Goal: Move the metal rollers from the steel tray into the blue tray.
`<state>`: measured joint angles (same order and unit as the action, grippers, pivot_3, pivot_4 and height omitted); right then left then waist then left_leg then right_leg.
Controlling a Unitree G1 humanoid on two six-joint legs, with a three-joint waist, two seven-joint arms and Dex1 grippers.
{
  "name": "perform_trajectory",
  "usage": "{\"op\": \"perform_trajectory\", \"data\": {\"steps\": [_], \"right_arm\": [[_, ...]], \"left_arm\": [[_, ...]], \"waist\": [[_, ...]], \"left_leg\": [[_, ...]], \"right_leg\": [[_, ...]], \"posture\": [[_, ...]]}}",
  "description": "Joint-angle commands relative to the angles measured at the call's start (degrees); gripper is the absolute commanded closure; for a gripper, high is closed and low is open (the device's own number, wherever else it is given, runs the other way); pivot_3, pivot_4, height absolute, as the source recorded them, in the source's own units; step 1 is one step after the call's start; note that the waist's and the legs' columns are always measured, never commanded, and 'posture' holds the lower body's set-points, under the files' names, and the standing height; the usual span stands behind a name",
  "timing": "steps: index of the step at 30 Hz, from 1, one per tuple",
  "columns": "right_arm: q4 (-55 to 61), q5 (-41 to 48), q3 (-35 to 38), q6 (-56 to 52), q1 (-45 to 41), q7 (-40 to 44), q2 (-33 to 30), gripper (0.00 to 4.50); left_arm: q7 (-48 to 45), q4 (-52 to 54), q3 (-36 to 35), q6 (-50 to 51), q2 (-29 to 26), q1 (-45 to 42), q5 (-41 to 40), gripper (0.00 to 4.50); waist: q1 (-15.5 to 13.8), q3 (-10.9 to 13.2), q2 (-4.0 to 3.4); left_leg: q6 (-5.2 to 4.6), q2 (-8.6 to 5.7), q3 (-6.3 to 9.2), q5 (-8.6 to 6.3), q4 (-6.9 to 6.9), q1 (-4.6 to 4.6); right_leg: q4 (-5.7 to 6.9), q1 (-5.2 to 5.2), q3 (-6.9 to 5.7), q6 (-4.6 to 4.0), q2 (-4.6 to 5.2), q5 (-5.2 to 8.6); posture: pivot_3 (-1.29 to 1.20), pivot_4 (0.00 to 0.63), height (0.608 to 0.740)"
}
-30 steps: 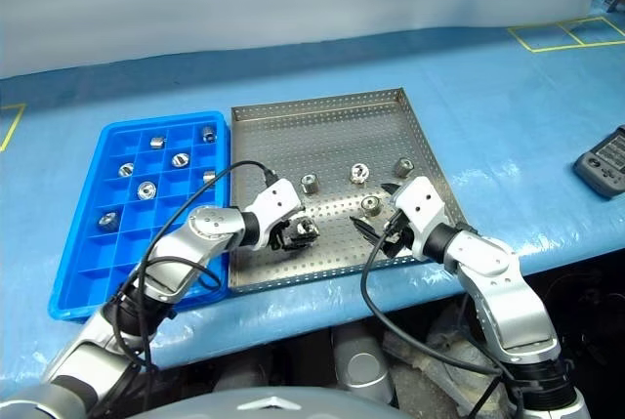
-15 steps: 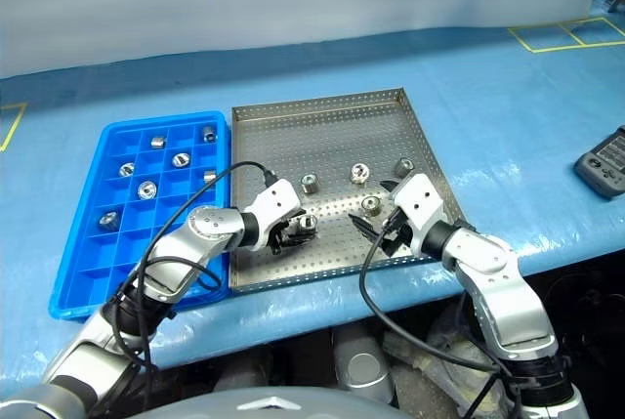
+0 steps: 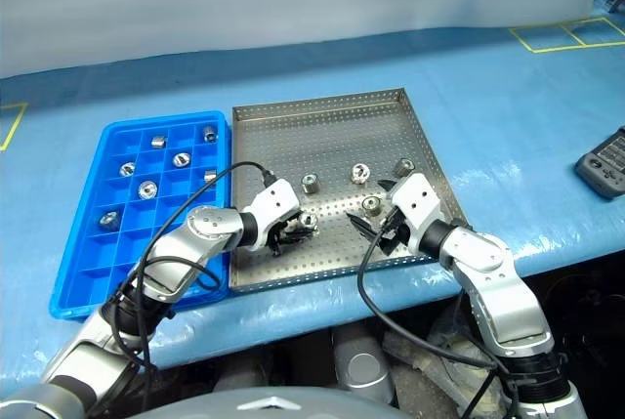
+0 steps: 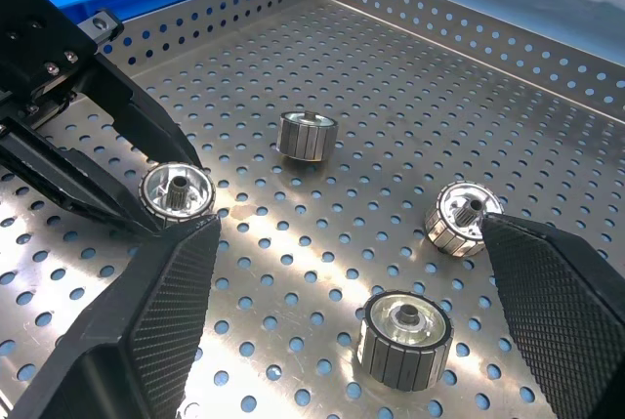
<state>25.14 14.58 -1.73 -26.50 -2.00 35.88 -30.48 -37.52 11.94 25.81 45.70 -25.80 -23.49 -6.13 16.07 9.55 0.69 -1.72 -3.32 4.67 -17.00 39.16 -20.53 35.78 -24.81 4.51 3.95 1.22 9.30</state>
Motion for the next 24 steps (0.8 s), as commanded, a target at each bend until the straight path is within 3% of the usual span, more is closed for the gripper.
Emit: {"op": "perform_trajectory", "data": {"steps": [1,6,11,19,24], "right_arm": [[0.94,0.24,0.51,1.29,-0.92,-0.18,0.19,0.0],[0.59,0.64,-0.86,1.38,-1.91,1.24,0.17,0.0],[-2.37,0.75,-3.76,2.03,-4.88,4.41,0.26,0.0],[-8.24,-0.06,-8.91,3.99,-11.0,8.86,1.86,0.0],[-11.14,-0.08,-12.14,5.08,-14.43,12.73,2.63,0.0]], "left_arm": [[0.53,0.93,-0.99,-0.44,-0.04,-0.4,0.85,2.83],[3.58,6.11,-8.32,1.36,-0.02,0.62,-0.79,2.83],[5.17,15.49,-18.4,6.2,-4.08,5.22,-3.01,2.83],[10.88,29.1,-32.84,13.73,-7.05,15.06,-2.92,2.83],[13.55,40.37,-42.44,20.15,-6.22,27.16,-2.6,2.83]], "waist": [[0.0,0.0,0.0],[0.09,0.04,0.01],[-0.19,0.05,0.0],[-4.71,0.16,0.11],[-8.61,0.17,0.12]], "left_leg": [[0.0,0.0,0.0,0.0,0.0,0.0],[0.0,0.0,-0.01,0.0,0.0,0.0],[0.02,0.09,-0.01,0.0,-0.05,-0.01],[0.03,0.05,0.06,0.0,-0.05,-0.07],[0.12,0.06,0.13,-0.06,-0.09,-0.21]], "right_leg": [[0.0,0.0,0.0,0.0,0.0,0.0],[0.01,-0.02,0.02,0.0,0.0,0.0],[0.03,-0.1,0.03,-0.01,0.12,0.0],[0.03,-0.19,-0.02,-0.03,0.17,-0.01],[0.04,-0.36,-0.08,-0.42,0.25,-0.14]], "posture": [[-0.31,0.15,0.74],[-0.29,0.15,0.74],[-0.23,0.15,0.74],[-0.09,0.15,0.74],[-0.01,0.15,0.74]]}}
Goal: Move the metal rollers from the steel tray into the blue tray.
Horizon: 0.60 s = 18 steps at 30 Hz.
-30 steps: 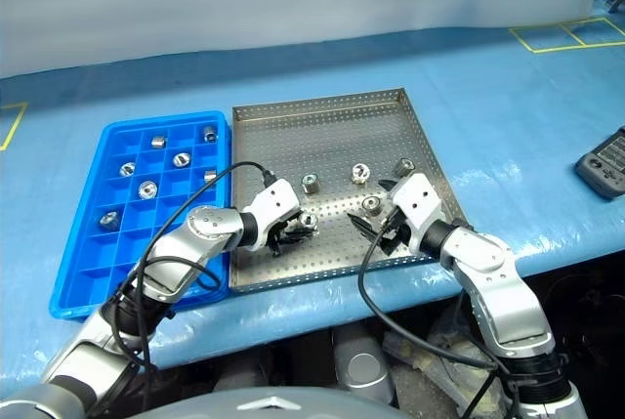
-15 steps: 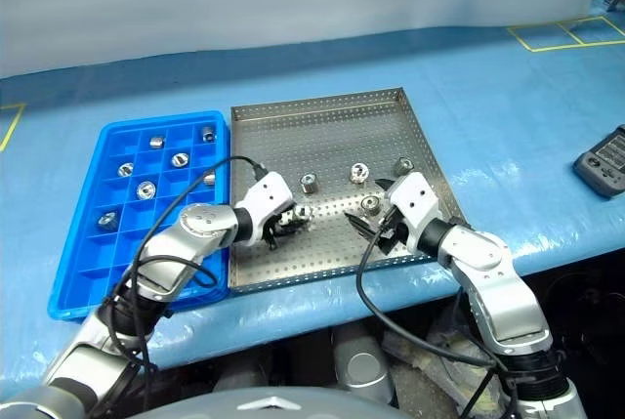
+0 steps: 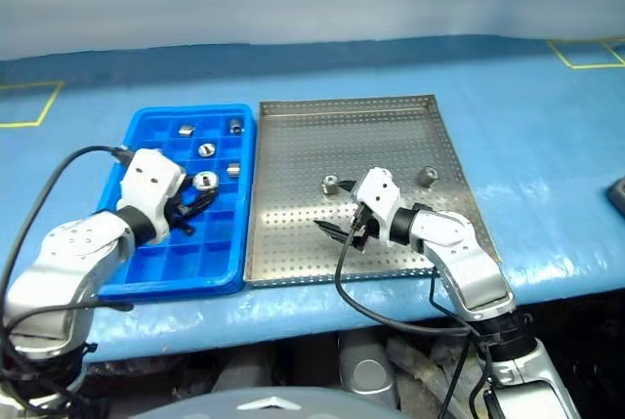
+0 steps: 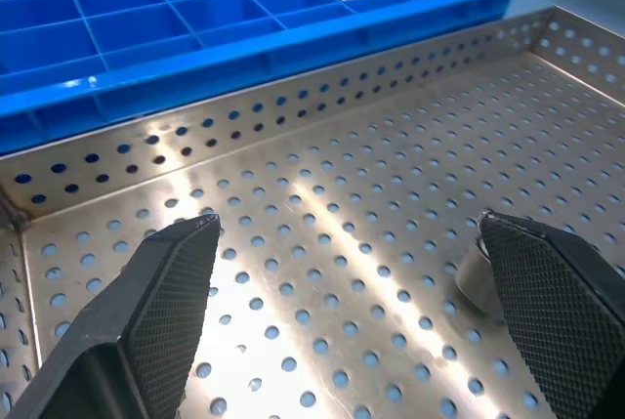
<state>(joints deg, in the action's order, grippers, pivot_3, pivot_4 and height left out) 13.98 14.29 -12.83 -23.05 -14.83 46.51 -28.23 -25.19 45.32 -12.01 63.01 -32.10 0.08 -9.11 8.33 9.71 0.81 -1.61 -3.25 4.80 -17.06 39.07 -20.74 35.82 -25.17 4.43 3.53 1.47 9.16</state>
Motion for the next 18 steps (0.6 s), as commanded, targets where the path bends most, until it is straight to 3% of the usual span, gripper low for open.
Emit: {"op": "perform_trajectory", "data": {"steps": [1,9,18], "right_arm": [[-0.62,0.15,-1.53,1.85,-2.16,2.78,0.47,0.0],[-5.27,-0.67,-4.94,3.75,-6.22,7.27,1.7,0.0],[-5.37,-0.99,-4.55,3.77,-6.69,7.85,1.34,0.0]], "left_arm": [[1.69,8.74,-5.95,3.81,0.42,5.68,0.46,2.83],[5.67,14.24,-10.49,6.46,5.13,14.31,0.67,2.83],[8.9,10.64,-9.37,5.14,6.25,14.31,1.11,2.83]], "waist": [[-1.77,0.0,0.01],[-7.63,0.03,0.07],[-8.27,0.04,0.07]], "left_leg": [[0.01,0.0,0.02,-0.01,-0.01,-0.03],[0.16,-0.03,0.46,0.03,0.02,-0.02],[0.33,-0.02,0.74,0.09,0.01,0.12]], "right_leg": [[0.01,-0.03,-0.02,-0.05,0.01,0.02],[-0.02,0.19,-0.57,-0.18,0.04,0.18],[-0.02,0.39,-0.8,-0.06,0.04,0.35]], "posture": [[0.0,0.15,0.74],[0.1,0.15,0.74],[0.08,0.15,0.74]]}}
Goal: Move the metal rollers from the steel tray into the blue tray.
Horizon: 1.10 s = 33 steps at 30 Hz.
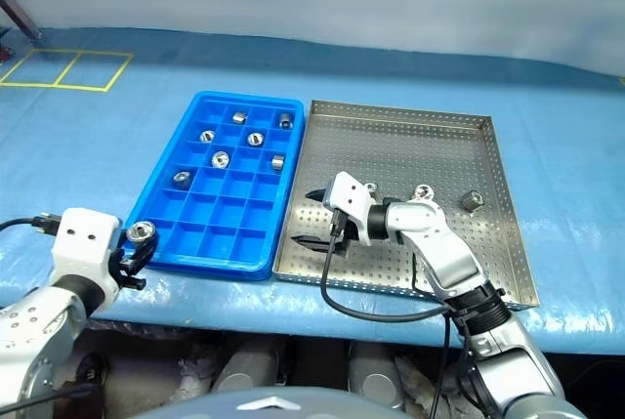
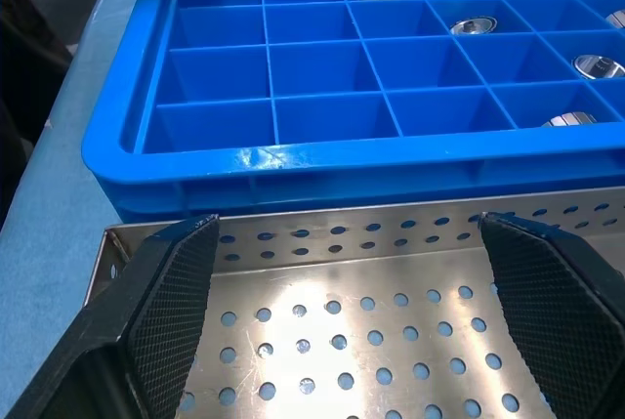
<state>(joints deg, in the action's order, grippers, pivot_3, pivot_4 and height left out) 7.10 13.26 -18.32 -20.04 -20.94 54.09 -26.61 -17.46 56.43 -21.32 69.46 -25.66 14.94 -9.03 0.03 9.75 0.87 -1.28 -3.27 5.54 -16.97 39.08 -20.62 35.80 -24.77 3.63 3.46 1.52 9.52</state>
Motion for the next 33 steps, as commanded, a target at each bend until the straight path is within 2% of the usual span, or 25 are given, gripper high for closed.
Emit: {"op": "perform_trajectory", "data": {"steps": [1,5,7,10,17,22,28,33], "right_arm": [[1.77,0.03,1.09,0.63,-0.4,0.1,-0.36,0.0],[2.37,0.04,1.59,0.4,0.22,-0.43,-0.68,0.0],[2.6,0.14,1.88,0.31,0.52,-0.76,-0.81,0.0],[2.98,0.25,2.09,0.22,0.84,-1.14,-0.97,0.0],[3.91,0.1,2.86,0.04,1.51,-2.42,-1.07,0.0],[6.14,0.18,6.25,-0.74,3.25,-5.66,-2.01,0.0],[11.4,0.39,10.68,-2.72,8.53,-9.55,-4.0,0.0],[15.62,0.88,13.28,-4.12,12.75,-12.17,-4.65,0.0]], "left_arm": [[1.42,-1.34,-0.14,-1.48,-0.29,-0.77,1.12,2.83],[2.21,-2.94,-0.12,-1.88,-0.54,-1.26,1.15,2.83],[2.68,-3.92,-0.25,-2.03,-0.72,-1.78,1.38,2.09],[3.36,-4.47,0.08,-2.05,-0.44,-3.12,1.11,1.22],[2.18,-4.56,0.68,-7.18,2.78,-9.79,-2.62,1.22],[-1.81,-10.25,5.91,-15.43,6.45,-19.02,-7.99,1.22],[-3.52,-28.49,22.78,-22.41,5.47,-31.44,-2.69,1.22],[-5.0,-42.36,32.14,-26.2,7.35,-40.21,1.1,1.22]], "waist": [[0.03,0.0,0.0],[0.11,0.0,0.0],[0.14,0.0,0.0],[0.15,0.0,-0.01],[0.38,0.0,-0.01],[0.62,0.0,-0.02],[1.82,-0.01,-0.04],[4.25,0.0,-0.04]], "left_leg": [[0.03,0.01,0.03,0.0,0.0,0.0],[0.11,0.01,0.21,0.02,-0.01,0.0],[0.14,0.01,0.3,0.01,-0.02,-0.01],[0.2,0.02,0.41,0.03,-0.02,-0.01],[0.29,0.02,0.51,0.06,-0.02,-0.02],[0.33,0.0,0.51,0.08,-0.01,-0.02],[0.34,-0.03,0.43,0.1,-0.01,-0.03],[0.17,-0.08,0.33,0.02,-0.01,-0.05]], "right_leg": [[0.0,0.0,-0.02,-0.02,0.0,0.01],[0.01,0.03,-0.19,-0.17,0.0,0.11],[0.01,0.06,-0.29,-0.2,0.0,0.13],[0.01,0.08,-0.4,-0.24,0.01,0.15],[0.02,0.13,-0.51,-0.27,0.03,0.15],[0.01,0.15,-0.54,-0.32,0.05,0.12],[0.0,0.15,-0.51,-0.42,-0.02,0.05],[-0.02,0.14,-0.41,-0.33,-0.08,0.04]], "posture": [[0.08,0.15,0.74],[0.07,0.15,0.74],[0.06,0.15,0.74],[0.06,0.15,0.74],[0.01,0.15,0.74],[-0.06,0.15,0.74],[-0.18,0.15,0.74],[-0.27,0.15,0.74]]}}
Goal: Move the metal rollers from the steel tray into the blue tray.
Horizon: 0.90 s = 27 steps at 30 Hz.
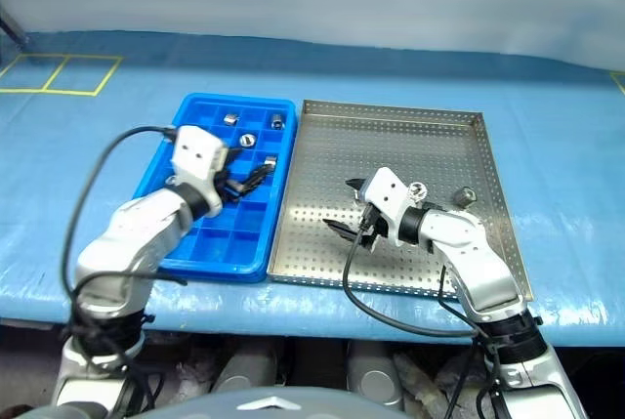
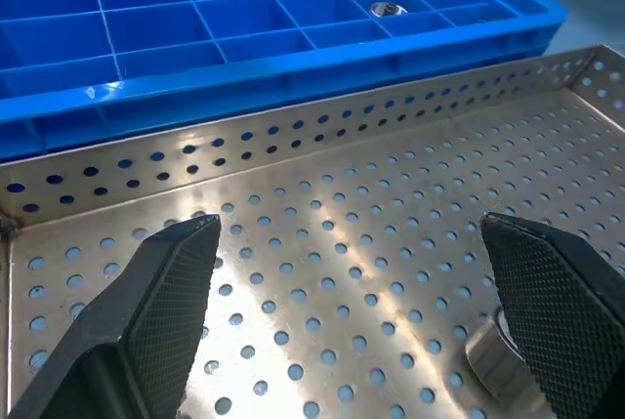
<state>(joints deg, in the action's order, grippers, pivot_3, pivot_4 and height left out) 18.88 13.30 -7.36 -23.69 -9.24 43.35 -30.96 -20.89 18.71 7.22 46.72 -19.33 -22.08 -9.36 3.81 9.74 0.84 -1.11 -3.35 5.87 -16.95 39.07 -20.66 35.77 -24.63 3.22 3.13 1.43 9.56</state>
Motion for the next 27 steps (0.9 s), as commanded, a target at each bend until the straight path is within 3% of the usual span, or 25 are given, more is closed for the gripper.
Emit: {"op": "perform_trajectory", "data": {"steps": [1,6,15,27], "right_arm": [[4.71,0.87,2.65,-0.75,2.24,-2.01,-0.32,0.0],[7.54,1.05,3.31,-1.76,5.79,-4.1,-0.2,0.0],[8.86,1.28,3.63,-1.98,7.16,-5.99,-0.06,0.0],[7.99,1.13,3.05,-1.09,6.88,-6.2,0.17,0.0]], "left_arm": [[-2.55,-8.52,5.87,-4.76,1.64,-5.13,2.4,1.22],[-6.73,-18.55,11.3,-8.62,3.22,-10.12,4.27,1.22],[-9.23,-27.74,12.63,-11.32,5.11,-13.47,6.2,1.22],[-8.47,-34.06,11.79,-12.4,7.23,-13.66,8.2,1.22]], "waist": [[1.07,-0.01,-0.01],[4.25,-0.01,-0.03],[9.3,-0.01,-0.03],[12.23,-0.01,-0.03]], "left_leg": [[-0.01,0.0,-0.02,0.0,0.0,0.0],[-0.19,0.01,-0.15,-0.12,0.0,0.0],[-0.26,0.04,-0.39,-0.15,0.02,0.06],[-0.38,0.02,-0.57,-0.2,0.04,0.08]], "right_leg": [[-0.01,-0.02,0.03,0.0,0.0,-0.01],[0.0,-0.08,0.2,0.01,0.05,0.0],[0.03,-0.08,0.47,0.45,0.02,0.1],[0.02,-0.09,0.66,0.63,0.03,0.08]], "posture": [[-0.29,0.15,0.74],[-0.34,0.15,0.74],[-0.37,0.15,0.74],[-0.37,0.15,0.74]]}}
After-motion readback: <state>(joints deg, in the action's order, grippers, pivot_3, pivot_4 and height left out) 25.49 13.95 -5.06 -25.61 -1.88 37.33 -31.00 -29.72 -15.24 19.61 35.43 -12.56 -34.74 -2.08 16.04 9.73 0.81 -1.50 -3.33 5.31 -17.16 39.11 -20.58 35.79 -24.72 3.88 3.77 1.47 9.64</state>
